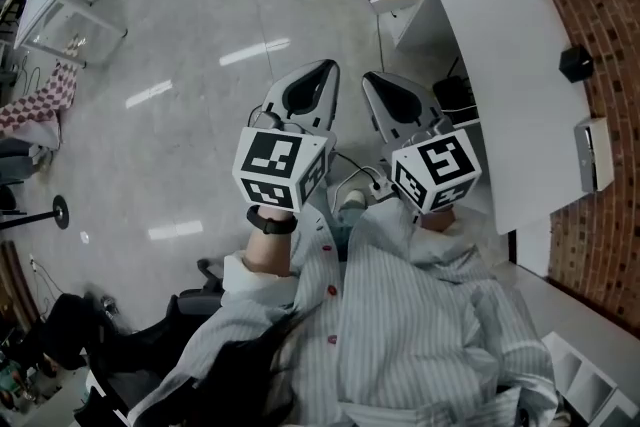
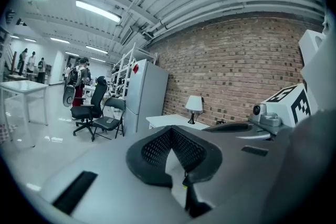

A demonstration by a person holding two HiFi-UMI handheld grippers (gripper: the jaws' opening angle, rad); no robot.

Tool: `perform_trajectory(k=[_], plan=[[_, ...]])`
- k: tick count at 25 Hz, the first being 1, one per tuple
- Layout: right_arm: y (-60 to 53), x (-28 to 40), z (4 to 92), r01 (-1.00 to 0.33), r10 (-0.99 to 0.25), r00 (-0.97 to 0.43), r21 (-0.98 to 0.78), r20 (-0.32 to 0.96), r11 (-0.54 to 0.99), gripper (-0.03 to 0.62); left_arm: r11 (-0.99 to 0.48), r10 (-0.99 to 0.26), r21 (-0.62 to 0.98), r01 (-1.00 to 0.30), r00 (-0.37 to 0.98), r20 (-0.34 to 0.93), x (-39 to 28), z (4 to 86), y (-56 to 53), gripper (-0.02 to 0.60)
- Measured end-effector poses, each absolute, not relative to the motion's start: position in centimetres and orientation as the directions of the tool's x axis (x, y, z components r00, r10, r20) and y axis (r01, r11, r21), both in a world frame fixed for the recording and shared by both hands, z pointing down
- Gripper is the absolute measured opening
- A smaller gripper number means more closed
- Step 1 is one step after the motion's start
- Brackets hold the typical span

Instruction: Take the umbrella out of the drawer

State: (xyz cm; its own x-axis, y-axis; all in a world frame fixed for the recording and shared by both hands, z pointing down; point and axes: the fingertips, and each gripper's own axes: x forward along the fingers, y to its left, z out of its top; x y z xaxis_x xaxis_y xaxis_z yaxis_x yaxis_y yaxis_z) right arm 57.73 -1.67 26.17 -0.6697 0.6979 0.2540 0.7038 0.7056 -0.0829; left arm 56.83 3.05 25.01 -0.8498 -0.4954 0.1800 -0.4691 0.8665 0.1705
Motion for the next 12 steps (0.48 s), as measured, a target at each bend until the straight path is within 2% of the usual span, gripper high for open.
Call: perform_trajectory(k=[12], plan=[[8.4, 45.4, 26.6, 0.685, 0.683, -0.683, -0.097, 0.259, 0.722, 0.035, 0.856, -0.515, 0.157, -0.493, -0.838, 0.18, 44.3, 24.6, 13.1, 0.009]])
